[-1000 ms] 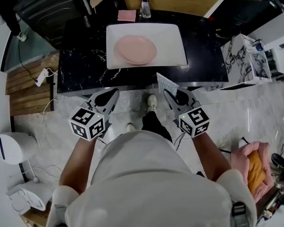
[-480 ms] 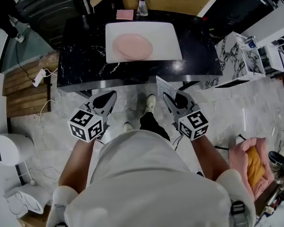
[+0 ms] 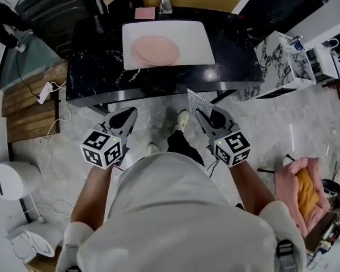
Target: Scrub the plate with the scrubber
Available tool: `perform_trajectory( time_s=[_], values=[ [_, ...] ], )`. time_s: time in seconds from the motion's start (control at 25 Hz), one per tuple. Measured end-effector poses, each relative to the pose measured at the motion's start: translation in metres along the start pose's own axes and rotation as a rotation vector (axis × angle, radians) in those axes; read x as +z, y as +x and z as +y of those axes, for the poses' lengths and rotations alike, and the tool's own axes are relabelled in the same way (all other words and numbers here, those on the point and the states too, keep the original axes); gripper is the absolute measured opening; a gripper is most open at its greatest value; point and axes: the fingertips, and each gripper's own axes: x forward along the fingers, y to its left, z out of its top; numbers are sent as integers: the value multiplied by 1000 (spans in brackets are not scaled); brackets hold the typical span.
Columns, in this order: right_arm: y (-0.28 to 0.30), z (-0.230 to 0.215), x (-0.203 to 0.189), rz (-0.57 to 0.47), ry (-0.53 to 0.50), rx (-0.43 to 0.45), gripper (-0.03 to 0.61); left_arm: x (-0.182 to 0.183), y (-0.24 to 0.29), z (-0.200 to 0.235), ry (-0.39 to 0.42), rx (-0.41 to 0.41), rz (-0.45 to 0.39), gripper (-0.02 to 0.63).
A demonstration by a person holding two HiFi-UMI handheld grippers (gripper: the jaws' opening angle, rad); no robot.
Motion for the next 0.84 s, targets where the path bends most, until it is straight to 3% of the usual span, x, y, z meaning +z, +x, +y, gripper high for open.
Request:
perform_trajectory(
  time_s=[0.52, 0.84],
  values=[
    [-13, -3, -4, 15, 8, -6, 77, -13, 11, -11, -14, -15, 23, -3],
    [-25, -17, -11, 19, 8, 28, 76, -20, 22, -27, -13, 18, 51, -5]
  ],
)
